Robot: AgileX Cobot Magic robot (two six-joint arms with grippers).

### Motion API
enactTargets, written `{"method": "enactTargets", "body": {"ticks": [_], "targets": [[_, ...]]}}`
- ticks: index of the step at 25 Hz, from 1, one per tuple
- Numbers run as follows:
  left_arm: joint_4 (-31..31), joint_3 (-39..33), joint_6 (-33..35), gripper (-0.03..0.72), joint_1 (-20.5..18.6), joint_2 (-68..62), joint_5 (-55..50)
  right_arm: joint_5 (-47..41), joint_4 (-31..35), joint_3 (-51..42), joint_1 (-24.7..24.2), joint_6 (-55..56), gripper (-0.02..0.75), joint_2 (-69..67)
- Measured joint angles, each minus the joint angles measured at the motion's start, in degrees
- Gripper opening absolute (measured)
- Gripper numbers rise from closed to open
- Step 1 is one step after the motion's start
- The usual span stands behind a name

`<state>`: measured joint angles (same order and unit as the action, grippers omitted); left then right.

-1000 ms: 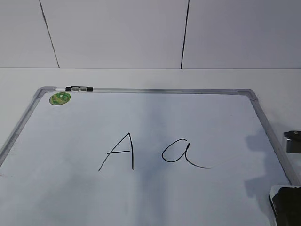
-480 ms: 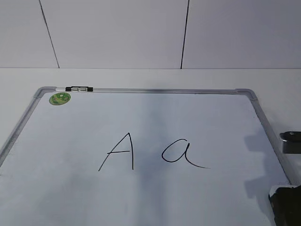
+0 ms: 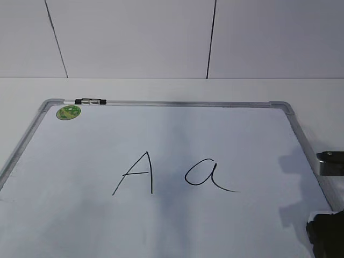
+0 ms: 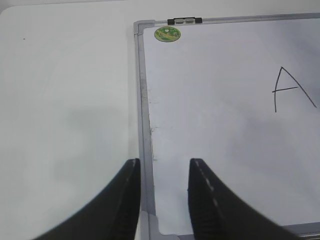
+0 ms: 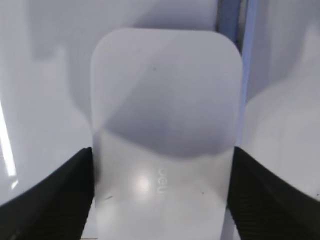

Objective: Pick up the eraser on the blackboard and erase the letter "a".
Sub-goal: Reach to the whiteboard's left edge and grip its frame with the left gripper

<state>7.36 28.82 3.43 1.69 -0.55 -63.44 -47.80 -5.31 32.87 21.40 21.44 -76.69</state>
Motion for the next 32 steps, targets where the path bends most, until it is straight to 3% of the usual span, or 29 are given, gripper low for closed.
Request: {"method": "enactTargets", "body": {"ticks": [4,21,32], "targets": [[0.0,0.0,0.0,0.245,0.0,0.0,0.0,0.1,-0.3,0.0,0.0,0.1,0.575,-0.7],[0.0,0.0,0.0,0.245,0.0,0.0,0.0,-0.3,-0.5,0.2,0.0,0.4,0.556,-0.9],[0.0,0.0,0.0,0.245,0.0,0.0,0.0,-9.2,-0.5,7.3,0.0,0.1,0.556,3.3]]}}
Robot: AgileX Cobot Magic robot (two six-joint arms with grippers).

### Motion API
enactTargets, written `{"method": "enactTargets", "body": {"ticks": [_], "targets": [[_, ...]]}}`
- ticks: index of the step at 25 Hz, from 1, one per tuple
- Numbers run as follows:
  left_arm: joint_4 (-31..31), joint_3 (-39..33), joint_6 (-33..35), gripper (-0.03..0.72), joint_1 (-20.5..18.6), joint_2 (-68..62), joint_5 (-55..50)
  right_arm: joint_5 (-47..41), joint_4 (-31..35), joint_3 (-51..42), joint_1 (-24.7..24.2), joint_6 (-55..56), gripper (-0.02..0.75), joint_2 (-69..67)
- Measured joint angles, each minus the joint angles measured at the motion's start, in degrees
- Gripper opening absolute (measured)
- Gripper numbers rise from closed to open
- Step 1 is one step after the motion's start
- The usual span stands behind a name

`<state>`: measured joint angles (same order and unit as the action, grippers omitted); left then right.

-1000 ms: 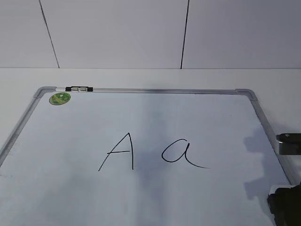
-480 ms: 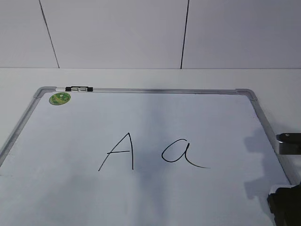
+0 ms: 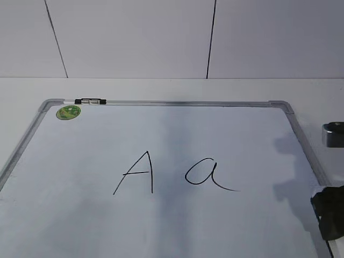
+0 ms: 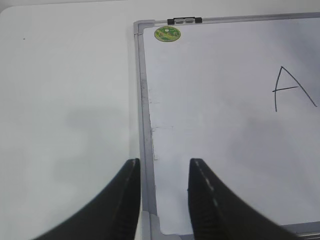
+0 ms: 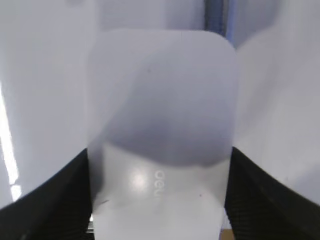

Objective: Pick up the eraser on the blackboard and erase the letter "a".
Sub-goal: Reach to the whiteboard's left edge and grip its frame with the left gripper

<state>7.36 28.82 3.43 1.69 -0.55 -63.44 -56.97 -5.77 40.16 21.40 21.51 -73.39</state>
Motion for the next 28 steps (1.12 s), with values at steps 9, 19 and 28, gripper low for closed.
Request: {"method": "enactTargets", "body": {"ticks": [9,19,28], "targets": [[0.0,0.0,0.0,0.248,0.0,0.0,0.0,-10.9,0.0,7.0,0.0,-0.7,0.556,8.8],[0.2,1.7,0.0,0.337,0.6,-11.6,7.4,-13.4,0.0,10.9,0.0,-0.7,0.556,12.1],[1.0,2.1,0.0,0.341,2.3,-38.1,13.6,-13.6,0.0,10.9,0.0,-0.8,0.556,12.1]]}}
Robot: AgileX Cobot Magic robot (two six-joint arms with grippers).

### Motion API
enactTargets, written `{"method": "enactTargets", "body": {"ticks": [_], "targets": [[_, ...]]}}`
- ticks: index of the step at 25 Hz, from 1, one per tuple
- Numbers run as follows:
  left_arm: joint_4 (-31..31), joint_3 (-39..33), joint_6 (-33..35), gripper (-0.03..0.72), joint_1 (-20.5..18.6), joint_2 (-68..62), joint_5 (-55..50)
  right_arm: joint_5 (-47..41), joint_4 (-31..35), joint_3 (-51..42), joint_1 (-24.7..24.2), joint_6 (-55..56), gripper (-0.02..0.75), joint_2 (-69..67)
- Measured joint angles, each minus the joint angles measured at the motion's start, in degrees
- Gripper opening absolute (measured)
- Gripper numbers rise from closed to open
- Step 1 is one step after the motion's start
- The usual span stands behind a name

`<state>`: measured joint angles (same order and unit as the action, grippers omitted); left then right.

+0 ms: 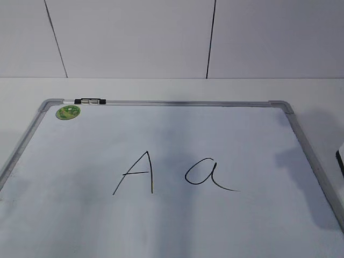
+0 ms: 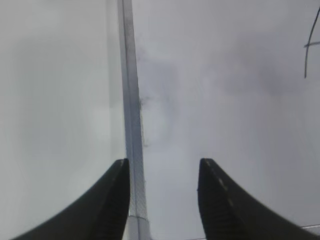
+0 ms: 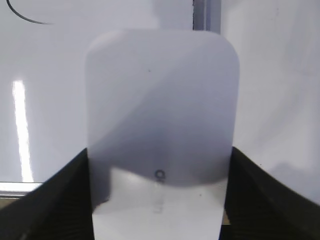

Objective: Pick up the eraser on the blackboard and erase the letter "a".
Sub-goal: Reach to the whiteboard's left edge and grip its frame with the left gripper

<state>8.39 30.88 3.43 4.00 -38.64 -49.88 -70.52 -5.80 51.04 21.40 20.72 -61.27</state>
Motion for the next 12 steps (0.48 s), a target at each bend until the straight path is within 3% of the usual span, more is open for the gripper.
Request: {"method": "enactTargets", "body": {"ticks": [5,12], "targets": [[0.5,3.9,0.0,0.341,0.0,-16.7,-0.2,0.0,0.0,0.1,0.0,0.0,0.556,0.0],[-1.7,14.9,0.0,0.364,0.0,-32.5,0.9,0.0,0.0,0.1,0.0,0.0,0.556,0.0]]}}
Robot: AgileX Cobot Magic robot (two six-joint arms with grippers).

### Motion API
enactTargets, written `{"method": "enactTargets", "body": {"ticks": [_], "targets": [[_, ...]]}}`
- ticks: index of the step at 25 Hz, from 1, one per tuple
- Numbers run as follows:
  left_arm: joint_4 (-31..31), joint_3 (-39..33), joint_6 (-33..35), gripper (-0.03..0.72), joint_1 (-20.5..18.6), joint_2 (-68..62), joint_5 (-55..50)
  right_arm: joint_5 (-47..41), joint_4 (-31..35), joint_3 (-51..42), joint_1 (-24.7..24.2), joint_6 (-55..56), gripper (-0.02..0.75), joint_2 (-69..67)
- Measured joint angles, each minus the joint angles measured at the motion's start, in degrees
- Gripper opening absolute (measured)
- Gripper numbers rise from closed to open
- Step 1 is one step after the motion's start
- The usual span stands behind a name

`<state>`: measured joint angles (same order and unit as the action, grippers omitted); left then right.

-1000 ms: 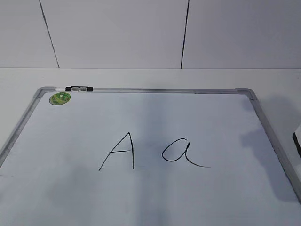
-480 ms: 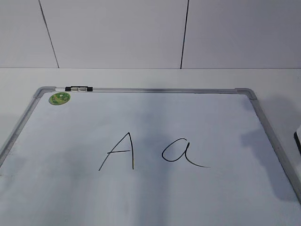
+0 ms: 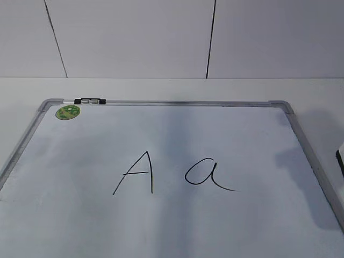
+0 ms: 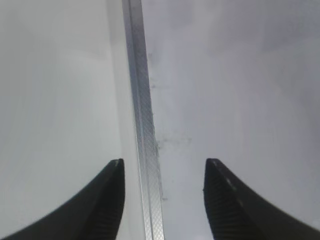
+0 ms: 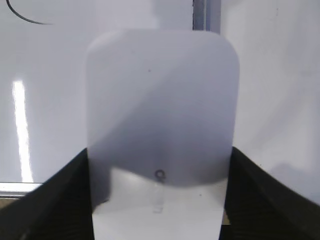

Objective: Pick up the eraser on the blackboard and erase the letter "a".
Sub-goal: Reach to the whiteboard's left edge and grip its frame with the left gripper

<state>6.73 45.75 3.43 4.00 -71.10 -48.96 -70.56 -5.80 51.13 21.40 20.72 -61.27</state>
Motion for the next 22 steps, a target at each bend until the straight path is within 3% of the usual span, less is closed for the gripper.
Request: {"method": "enactTargets", "body": {"ticks": [5,13,22], "targets": [[-1.9,7.0,0.0,0.459,0.0,-8.2,0.0,0.0,0.0,0.0,0.0,0.0,0.556,0.0],[-1.8,16.8,2.4,0.481,-1.1,-19.6,-5.7,0.0,-0.1,0.0,0.0,0.0,0.556,0.0],[7.6,18.0,13.5,0.481,-8.3,-25.5,-8.1,-0.1,-0.4,0.0,0.0,0.0,0.556,0.0]]}}
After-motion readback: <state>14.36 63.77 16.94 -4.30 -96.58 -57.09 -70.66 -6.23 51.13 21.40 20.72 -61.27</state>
